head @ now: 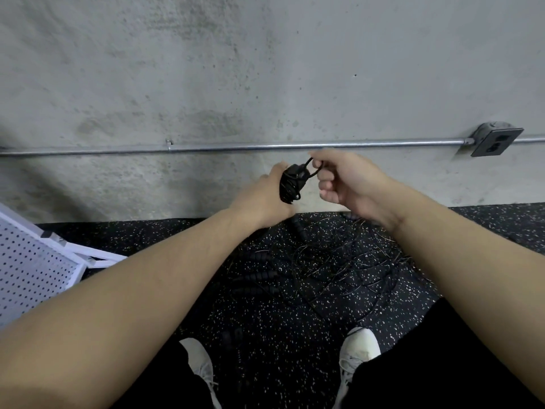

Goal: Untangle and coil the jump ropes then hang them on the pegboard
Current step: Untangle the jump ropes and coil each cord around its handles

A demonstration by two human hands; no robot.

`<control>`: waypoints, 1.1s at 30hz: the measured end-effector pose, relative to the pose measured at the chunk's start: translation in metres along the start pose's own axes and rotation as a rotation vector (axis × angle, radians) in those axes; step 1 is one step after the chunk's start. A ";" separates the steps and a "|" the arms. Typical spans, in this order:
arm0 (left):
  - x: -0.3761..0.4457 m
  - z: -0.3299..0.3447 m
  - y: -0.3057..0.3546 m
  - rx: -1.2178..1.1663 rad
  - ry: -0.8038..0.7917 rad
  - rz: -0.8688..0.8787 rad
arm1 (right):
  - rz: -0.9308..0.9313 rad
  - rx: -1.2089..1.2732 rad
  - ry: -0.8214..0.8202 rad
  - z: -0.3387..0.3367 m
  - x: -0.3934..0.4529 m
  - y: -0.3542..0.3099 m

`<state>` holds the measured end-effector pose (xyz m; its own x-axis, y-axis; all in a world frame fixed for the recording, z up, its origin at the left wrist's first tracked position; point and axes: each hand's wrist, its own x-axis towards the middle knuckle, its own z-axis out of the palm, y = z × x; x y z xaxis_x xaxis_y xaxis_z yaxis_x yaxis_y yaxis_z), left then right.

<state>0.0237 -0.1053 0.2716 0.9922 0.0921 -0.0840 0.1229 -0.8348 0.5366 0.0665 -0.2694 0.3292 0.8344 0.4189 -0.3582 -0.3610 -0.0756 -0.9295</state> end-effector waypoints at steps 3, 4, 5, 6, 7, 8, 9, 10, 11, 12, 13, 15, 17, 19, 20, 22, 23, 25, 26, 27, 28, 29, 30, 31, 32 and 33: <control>-0.015 -0.002 0.010 -0.101 -0.087 -0.031 | 0.058 0.156 0.014 -0.003 -0.001 0.000; -0.021 -0.003 0.012 -0.173 -0.090 -0.030 | 0.058 0.175 0.012 -0.002 -0.003 -0.001; -0.026 -0.004 0.013 -0.250 -0.088 -0.037 | 0.054 0.165 0.006 -0.002 -0.004 -0.001; -0.033 -0.006 0.013 -0.319 -0.085 -0.052 | 0.049 0.127 -0.007 -0.001 -0.006 -0.001; -0.041 -0.007 0.012 -0.385 -0.082 -0.077 | 0.047 0.069 -0.026 -0.001 -0.008 0.000; -0.048 -0.009 0.009 -0.435 -0.082 -0.109 | 0.044 -0.002 -0.044 -0.002 -0.008 0.003; -0.056 -0.010 0.004 -0.472 -0.086 -0.139 | 0.041 -0.077 -0.057 -0.003 -0.009 0.006; -0.065 -0.012 -0.002 -0.494 -0.091 -0.172 | 0.037 -0.151 -0.071 -0.004 -0.010 0.009; -0.074 -0.012 -0.008 -0.518 -0.093 -0.210 | 0.035 -0.236 -0.088 -0.006 -0.012 0.013; -0.082 -0.012 -0.016 -0.533 -0.094 -0.254 | 0.028 -0.353 -0.105 -0.007 -0.013 0.017; -0.090 -0.011 -0.025 -0.543 -0.093 -0.302 | 0.016 -0.502 -0.126 -0.009 -0.015 0.023; -0.104 -0.006 -0.041 -0.529 -0.071 -0.401 | 0.012 -0.781 -0.198 -0.011 -0.015 0.037; -0.113 0.001 -0.056 -0.470 -0.041 -0.483 | 0.051 -0.936 -0.299 -0.008 -0.014 0.051; -0.118 0.010 -0.065 -0.410 -0.060 -0.516 | 0.072 -1.002 -0.381 -0.001 -0.012 0.061; -0.118 0.016 -0.070 -0.384 -0.081 -0.528 | 0.073 -1.013 -0.407 0.003 -0.012 0.065; -0.116 0.030 -0.082 -0.357 -0.121 -0.548 | 0.071 -1.030 -0.444 0.013 -0.007 0.071; -0.114 0.039 -0.086 -0.338 -0.147 -0.556 | 0.076 -1.045 -0.463 0.019 -0.003 0.075; -0.110 0.061 -0.095 -0.285 -0.233 -0.557 | 0.095 -1.099 -0.503 0.029 0.009 0.088; -0.106 0.075 -0.100 -0.282 -0.292 -0.556 | 0.109 -1.135 -0.522 0.034 0.016 0.097; -0.104 0.090 -0.104 -0.297 -0.347 -0.564 | 0.128 -1.170 -0.538 0.039 0.022 0.108; -0.102 0.106 -0.109 -0.313 -0.399 -0.585 | 0.155 -1.194 -0.552 0.042 0.028 0.121; -0.101 0.121 -0.115 -0.319 -0.437 -0.611 | 0.190 -1.201 -0.565 0.043 0.034 0.135; -0.101 0.137 -0.122 -0.317 -0.474 -0.639 | 0.231 -1.201 -0.578 0.043 0.041 0.149; -0.101 0.154 -0.130 -0.329 -0.501 -0.669 | 0.271 -1.204 -0.593 0.042 0.047 0.164; -0.104 0.170 -0.138 -0.368 -0.506 -0.694 | 0.310 -1.216 -0.608 0.039 0.053 0.179; -0.108 0.184 -0.146 -0.420 -0.498 -0.709 | 0.343 -1.228 -0.617 0.035 0.058 0.195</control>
<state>-0.1048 -0.0935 0.0479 0.5736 0.1789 -0.7994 0.7840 -0.4025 0.4725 0.0301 -0.2280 0.1307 0.3516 0.5172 -0.7803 0.3475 -0.8461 -0.4042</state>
